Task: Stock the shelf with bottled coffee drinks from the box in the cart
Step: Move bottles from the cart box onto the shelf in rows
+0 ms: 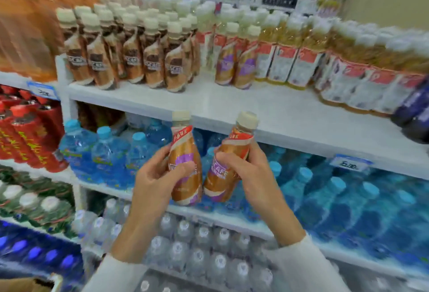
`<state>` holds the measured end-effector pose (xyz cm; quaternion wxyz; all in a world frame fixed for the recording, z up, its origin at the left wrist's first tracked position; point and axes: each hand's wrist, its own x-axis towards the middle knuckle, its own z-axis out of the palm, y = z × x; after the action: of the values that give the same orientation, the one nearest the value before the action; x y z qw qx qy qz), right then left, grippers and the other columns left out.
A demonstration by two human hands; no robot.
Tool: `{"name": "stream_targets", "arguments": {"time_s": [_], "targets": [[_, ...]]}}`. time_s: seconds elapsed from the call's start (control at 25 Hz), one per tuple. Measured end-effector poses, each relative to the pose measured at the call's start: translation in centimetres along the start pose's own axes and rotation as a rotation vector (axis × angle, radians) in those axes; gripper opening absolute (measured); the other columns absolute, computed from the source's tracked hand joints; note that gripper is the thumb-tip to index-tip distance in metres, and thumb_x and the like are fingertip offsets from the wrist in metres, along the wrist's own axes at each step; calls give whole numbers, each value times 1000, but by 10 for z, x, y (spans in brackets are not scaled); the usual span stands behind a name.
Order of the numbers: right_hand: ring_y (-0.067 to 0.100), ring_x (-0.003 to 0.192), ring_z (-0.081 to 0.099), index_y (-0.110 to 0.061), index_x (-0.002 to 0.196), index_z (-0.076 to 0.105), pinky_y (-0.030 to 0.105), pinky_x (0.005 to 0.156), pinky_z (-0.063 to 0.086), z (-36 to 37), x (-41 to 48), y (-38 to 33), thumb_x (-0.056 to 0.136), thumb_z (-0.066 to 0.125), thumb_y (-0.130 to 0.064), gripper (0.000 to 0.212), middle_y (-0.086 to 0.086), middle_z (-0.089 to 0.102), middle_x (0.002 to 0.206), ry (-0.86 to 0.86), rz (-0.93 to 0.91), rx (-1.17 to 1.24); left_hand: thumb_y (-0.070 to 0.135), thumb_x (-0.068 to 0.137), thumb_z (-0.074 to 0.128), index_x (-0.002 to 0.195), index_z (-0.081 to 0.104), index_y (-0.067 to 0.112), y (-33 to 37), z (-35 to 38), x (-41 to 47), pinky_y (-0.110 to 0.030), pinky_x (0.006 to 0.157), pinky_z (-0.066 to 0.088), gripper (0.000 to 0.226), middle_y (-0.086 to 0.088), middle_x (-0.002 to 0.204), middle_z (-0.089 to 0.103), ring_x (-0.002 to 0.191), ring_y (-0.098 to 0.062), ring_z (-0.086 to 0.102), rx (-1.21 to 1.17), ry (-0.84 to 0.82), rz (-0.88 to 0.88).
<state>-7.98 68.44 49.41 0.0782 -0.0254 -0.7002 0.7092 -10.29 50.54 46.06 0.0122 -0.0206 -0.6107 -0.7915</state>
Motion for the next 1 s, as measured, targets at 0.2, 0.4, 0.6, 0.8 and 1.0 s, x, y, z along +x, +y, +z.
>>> {"name": "stream_targets", "arguments": {"time_s": [0.2, 0.4, 0.6, 0.8, 1.0], "targets": [[6, 82, 71, -28, 97, 64, 17, 68, 54, -62, 37, -61, 76, 73, -27, 22, 1, 74, 94, 138, -191, -83, 22, 66, 92, 110, 75, 32, 44, 82, 43, -22, 65, 58, 48, -3, 96, 81, 80, -13, 76, 63, -251, 175], [-10, 81, 67, -36, 105, 61, 7, 54, 50, -87, 86, -93, 83, 71, -29, 25, -28, 71, 86, 231, -209, -169, 41, 69, 86, 106, 69, 42, 67, 139, 99, -22, 69, 60, 41, 7, 106, 78, 96, -12, 76, 117, -319, 258], [-14, 84, 65, -39, 106, 59, 19, 69, 49, -92, 117, -76, 83, 70, -27, 28, -32, 69, 88, 316, -177, -164, 29, 77, 87, 117, 64, 33, 40, 156, 136, -37, 90, 62, 46, 2, 117, 73, 110, -16, 70, 173, -302, 302], [-4, 95, 69, -44, 112, 59, 30, 84, 57, -92, 120, -49, 84, 71, -39, 31, -24, 71, 102, 271, -169, -230, 51, 70, 81, 131, 61, 29, 23, 150, 141, -24, 82, 61, 68, 14, 113, 74, 102, -3, 71, 164, -325, 299], [-10, 103, 63, -33, 128, 47, 16, 82, 55, -92, 97, -28, 75, 82, -53, 66, -18, 64, 116, 373, -160, -302, 46, 81, 83, 140, 52, 39, 7, 135, 138, -29, 102, 52, 66, 21, 132, 63, 127, -6, 57, 258, -365, 295]]}}
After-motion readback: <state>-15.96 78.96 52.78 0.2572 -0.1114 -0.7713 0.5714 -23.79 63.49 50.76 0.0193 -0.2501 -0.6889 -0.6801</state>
